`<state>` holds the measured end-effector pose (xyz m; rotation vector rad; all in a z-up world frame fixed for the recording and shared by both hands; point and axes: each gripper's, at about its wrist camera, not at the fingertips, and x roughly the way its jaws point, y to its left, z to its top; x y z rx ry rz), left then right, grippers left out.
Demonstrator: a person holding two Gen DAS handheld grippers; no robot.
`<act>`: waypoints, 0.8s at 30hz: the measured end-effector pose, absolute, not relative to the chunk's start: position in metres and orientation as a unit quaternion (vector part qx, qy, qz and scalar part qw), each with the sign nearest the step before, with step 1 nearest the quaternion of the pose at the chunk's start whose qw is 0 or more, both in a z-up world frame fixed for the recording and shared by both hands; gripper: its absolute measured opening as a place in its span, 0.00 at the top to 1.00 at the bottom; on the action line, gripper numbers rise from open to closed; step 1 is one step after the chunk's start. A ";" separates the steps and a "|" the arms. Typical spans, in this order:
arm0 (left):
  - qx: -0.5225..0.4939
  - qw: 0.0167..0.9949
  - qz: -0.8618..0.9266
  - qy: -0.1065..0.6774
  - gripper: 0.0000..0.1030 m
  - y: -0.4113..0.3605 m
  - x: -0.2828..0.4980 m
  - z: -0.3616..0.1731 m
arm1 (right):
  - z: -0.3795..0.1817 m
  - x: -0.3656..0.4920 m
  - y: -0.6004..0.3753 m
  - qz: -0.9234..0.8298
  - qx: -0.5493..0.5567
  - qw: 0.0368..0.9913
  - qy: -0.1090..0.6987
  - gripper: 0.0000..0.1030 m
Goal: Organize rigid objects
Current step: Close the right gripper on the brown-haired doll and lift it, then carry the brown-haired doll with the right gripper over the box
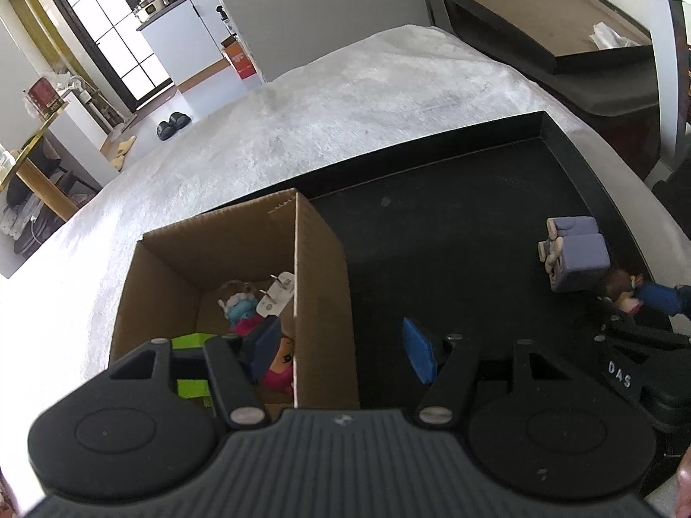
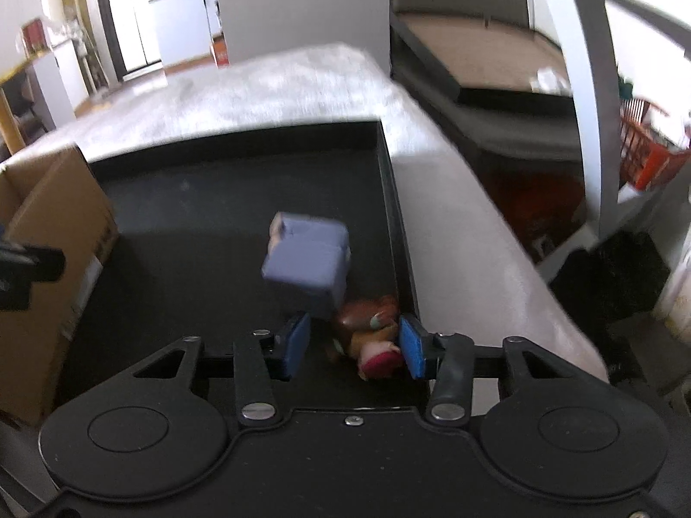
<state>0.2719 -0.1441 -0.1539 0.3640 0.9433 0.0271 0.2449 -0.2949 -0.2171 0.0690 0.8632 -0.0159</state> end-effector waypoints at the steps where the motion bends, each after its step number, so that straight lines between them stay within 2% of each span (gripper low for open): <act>1: 0.174 0.874 0.013 0.452 0.40 -0.145 0.271 -0.154 | -0.217 0.244 -0.293 -0.007 0.028 0.909 0.415 0.56; 3: 0.176 0.874 0.011 0.453 0.40 -0.146 0.270 -0.155 | -0.217 0.243 -0.291 -0.001 0.025 0.907 0.420 0.59; 24: 0.202 0.867 0.022 0.454 0.40 -0.153 0.265 -0.163 | -0.209 0.227 -0.292 0.010 0.034 0.901 0.433 0.59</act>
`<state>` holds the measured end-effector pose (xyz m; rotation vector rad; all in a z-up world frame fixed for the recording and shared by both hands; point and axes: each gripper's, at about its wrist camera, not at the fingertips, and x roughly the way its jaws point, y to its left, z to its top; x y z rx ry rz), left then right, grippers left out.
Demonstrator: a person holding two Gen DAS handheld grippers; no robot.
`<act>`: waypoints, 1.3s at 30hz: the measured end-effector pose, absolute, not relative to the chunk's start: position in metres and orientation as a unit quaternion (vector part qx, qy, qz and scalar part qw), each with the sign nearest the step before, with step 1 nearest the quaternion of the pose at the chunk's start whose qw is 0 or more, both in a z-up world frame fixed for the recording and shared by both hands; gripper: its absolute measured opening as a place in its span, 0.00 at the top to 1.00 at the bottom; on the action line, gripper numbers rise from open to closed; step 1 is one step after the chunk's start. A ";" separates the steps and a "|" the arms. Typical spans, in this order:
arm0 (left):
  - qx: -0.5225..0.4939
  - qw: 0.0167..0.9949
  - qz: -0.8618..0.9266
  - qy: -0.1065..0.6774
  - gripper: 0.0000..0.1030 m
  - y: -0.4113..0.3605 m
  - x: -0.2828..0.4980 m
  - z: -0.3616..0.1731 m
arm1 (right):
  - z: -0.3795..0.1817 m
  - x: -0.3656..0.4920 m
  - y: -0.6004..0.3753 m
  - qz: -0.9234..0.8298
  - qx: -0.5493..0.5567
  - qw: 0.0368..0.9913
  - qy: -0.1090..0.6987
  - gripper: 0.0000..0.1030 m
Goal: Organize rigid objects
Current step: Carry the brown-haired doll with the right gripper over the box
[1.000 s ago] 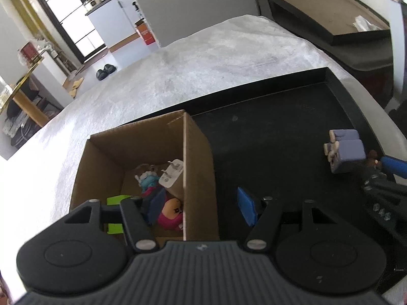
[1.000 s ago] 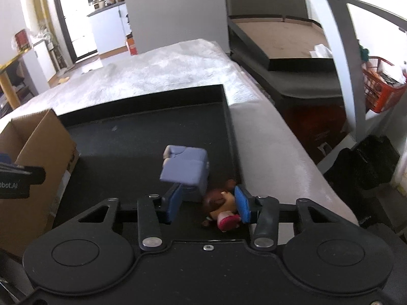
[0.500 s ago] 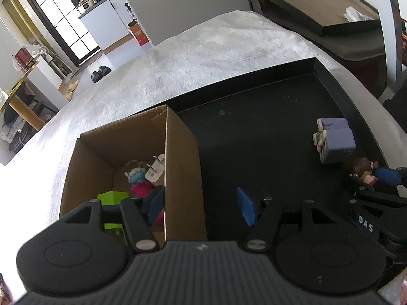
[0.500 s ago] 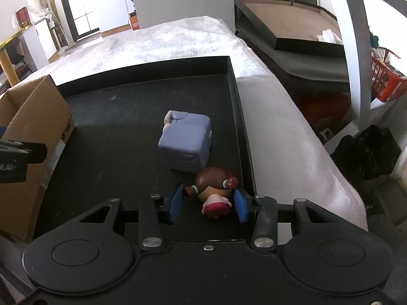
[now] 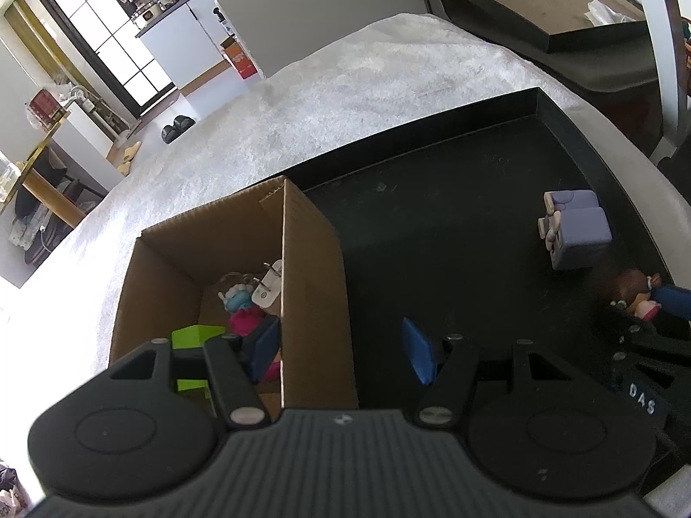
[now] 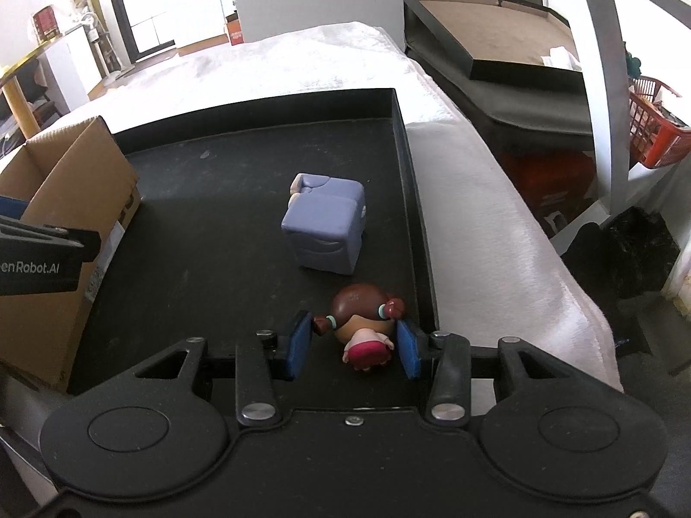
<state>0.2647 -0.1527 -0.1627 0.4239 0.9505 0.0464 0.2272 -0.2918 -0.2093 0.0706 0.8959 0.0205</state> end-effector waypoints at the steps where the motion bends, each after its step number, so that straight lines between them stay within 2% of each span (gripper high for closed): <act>1: 0.202 0.868 0.022 0.454 0.40 -0.152 0.264 -0.162 | -0.208 0.227 -0.293 0.009 0.035 0.901 0.433 0.59; 19: 0.168 0.884 0.030 0.435 0.40 -0.121 0.247 -0.120 | -0.165 0.211 -0.276 0.017 0.036 0.906 0.421 0.59; 39: 0.118 0.900 0.048 0.417 0.40 -0.048 0.221 -0.083 | -0.107 0.199 -0.212 0.043 -0.032 0.922 0.384 0.59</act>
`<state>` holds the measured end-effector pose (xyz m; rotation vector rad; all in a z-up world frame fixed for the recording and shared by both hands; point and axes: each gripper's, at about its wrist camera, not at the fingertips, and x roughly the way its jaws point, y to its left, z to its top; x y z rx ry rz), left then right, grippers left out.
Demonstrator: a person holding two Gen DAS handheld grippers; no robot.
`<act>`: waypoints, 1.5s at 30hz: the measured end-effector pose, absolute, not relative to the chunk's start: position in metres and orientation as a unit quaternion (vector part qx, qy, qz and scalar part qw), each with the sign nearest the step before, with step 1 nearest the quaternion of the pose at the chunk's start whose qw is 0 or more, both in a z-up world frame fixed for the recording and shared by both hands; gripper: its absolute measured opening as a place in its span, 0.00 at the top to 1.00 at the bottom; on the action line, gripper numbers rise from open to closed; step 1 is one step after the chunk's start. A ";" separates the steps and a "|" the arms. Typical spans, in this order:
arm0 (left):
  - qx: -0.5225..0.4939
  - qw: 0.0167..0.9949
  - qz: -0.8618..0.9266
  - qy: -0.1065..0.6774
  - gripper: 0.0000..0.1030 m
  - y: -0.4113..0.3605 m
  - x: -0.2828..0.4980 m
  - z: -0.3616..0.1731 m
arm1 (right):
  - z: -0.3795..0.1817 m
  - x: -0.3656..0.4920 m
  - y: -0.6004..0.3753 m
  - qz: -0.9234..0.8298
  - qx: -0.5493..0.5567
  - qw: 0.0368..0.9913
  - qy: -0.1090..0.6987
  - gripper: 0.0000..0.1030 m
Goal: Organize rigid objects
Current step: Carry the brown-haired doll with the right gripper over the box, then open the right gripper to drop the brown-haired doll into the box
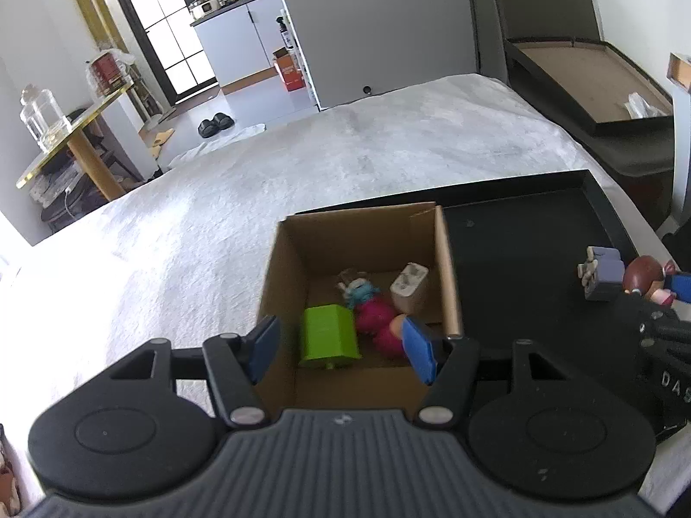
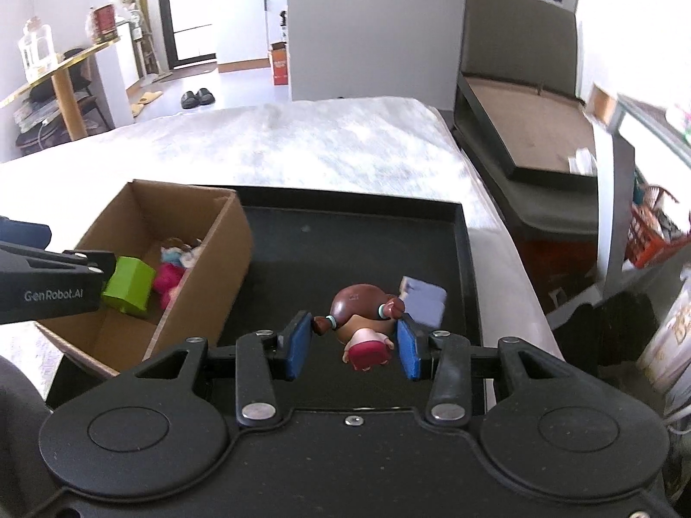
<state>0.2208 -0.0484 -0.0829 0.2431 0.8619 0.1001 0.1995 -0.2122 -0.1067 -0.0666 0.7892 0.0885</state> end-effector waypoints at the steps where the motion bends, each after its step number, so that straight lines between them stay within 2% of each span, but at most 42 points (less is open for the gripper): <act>1: 0.114 0.901 0.050 0.416 0.40 -0.043 0.219 -0.081 | -0.104 0.199 -0.209 0.044 -0.036 0.922 0.383 0.59; 15: 0.070 0.907 0.060 0.412 0.40 0.016 0.212 -0.074 | -0.083 0.202 -0.157 0.057 -0.072 0.924 0.370 0.59; 31: 0.027 0.901 0.059 0.429 0.44 0.062 0.213 -0.097 | -0.090 0.210 -0.098 0.099 -0.108 0.913 0.380 0.59; 45: -0.001 0.889 0.042 0.456 0.72 0.072 0.227 -0.125 | -0.106 0.231 -0.071 0.125 -0.134 0.900 0.396 0.59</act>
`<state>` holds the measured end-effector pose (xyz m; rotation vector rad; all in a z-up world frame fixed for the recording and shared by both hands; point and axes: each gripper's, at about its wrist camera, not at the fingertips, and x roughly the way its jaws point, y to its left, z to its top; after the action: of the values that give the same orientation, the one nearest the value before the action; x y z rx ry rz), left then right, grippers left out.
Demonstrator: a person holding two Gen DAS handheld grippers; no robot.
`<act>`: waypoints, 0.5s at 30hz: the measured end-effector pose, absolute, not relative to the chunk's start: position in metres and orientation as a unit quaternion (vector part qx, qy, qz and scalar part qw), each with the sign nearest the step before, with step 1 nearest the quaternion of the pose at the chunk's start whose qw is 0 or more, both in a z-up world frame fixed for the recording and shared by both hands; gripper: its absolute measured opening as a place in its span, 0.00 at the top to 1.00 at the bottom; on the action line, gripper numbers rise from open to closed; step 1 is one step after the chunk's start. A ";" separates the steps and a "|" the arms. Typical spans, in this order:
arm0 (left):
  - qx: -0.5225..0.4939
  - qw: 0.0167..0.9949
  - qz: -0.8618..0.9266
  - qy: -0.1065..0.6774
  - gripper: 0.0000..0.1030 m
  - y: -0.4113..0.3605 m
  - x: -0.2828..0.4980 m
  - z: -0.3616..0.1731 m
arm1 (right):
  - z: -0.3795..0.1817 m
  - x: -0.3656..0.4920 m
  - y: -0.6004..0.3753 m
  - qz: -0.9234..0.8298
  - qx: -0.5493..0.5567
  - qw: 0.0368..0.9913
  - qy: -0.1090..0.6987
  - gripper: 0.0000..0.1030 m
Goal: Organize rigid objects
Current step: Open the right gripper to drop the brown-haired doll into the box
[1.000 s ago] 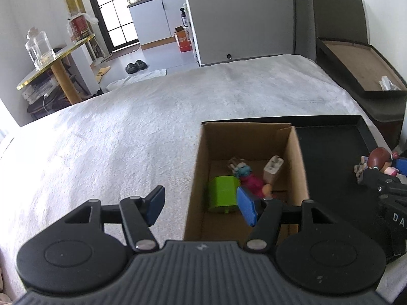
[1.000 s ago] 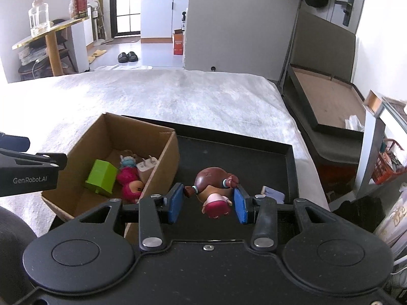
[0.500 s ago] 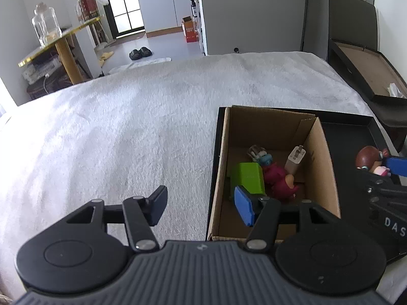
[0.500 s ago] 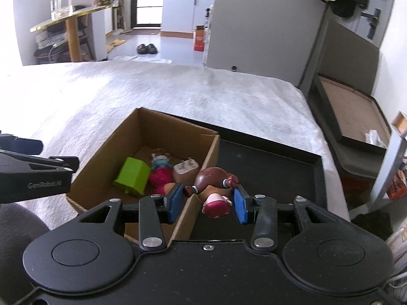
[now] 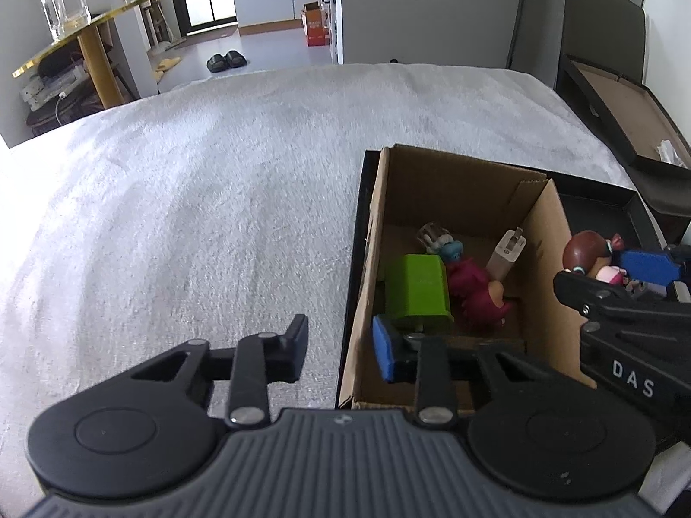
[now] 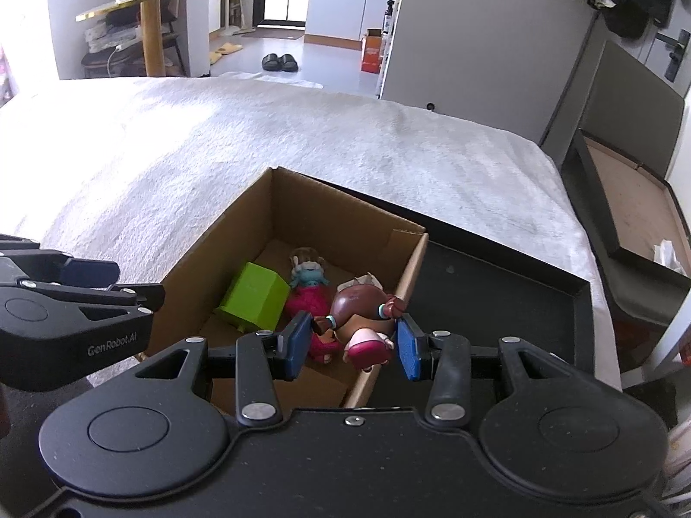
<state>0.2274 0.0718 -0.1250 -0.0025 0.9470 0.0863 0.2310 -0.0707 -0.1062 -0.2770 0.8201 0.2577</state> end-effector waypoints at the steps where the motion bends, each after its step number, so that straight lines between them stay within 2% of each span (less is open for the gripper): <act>1: -0.002 0.888 0.039 0.457 0.74 0.072 0.229 -0.127 | -0.108 0.233 -0.069 0.125 -0.137 0.899 0.397 0.59; 8: -0.009 0.881 0.021 0.472 0.93 0.072 0.237 -0.139 | -0.120 0.245 -0.062 0.130 -0.145 0.893 0.405 0.59; 15: 0.004 0.885 0.019 0.465 0.93 0.066 0.236 -0.139 | -0.123 0.248 -0.063 0.126 -0.147 0.894 0.404 0.58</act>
<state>0.2364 0.0663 -0.1391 0.0092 0.9670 0.0393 0.2479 -0.0629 -0.1229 -0.3040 0.8377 0.2617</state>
